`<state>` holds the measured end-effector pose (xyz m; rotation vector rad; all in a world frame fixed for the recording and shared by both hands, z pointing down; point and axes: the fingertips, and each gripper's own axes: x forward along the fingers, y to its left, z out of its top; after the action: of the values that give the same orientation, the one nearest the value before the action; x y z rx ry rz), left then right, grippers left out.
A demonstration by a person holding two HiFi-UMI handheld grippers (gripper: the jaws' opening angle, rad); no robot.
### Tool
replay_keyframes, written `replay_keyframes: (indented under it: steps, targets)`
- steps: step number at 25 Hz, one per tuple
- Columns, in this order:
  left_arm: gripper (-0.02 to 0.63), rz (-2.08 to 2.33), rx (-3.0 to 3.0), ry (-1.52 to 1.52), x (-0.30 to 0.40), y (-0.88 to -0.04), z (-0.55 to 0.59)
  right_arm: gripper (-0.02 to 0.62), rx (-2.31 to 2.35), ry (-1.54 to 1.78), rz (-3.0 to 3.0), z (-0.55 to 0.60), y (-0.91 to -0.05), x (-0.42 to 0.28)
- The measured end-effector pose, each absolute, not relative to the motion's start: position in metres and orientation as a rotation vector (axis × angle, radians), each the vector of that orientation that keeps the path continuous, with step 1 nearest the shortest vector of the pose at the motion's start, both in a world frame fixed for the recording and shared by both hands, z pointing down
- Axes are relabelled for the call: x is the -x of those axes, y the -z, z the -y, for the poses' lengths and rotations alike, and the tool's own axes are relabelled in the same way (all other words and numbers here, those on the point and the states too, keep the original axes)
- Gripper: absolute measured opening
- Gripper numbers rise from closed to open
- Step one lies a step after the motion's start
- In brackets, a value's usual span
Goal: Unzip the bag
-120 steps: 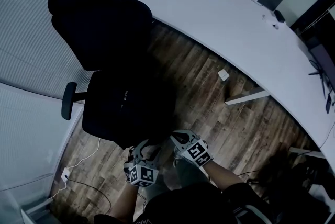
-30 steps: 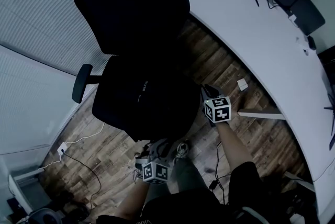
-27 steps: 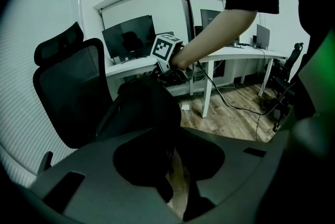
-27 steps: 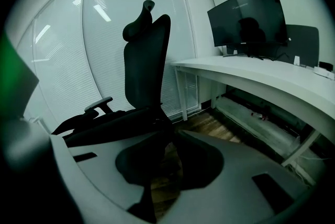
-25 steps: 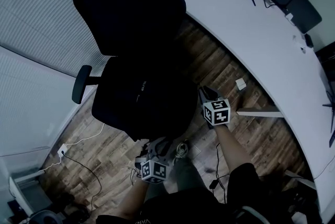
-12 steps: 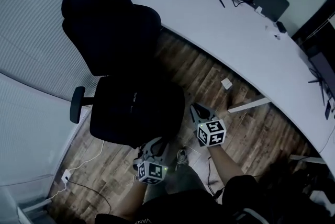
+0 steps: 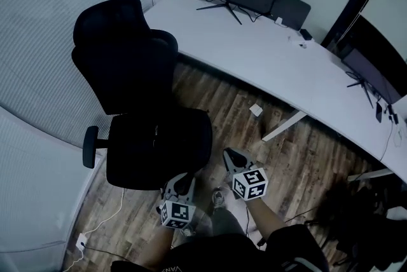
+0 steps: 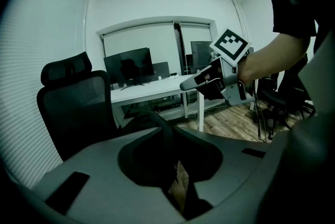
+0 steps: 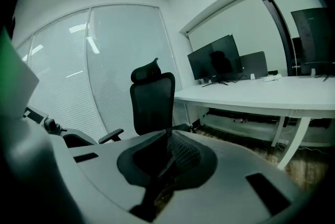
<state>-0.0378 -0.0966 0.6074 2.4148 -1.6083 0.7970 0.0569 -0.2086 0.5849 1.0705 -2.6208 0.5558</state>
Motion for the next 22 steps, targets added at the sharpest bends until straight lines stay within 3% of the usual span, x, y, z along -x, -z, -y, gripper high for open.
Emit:
replay_keyframes:
  steps: [22]
  targets:
    - [0.021, 1.671, -2.534, -0.63, 0.075, -0.52, -0.033, 0.049, -1.277, -0.54, 2.692, 0.028, -0.5, -0.042]
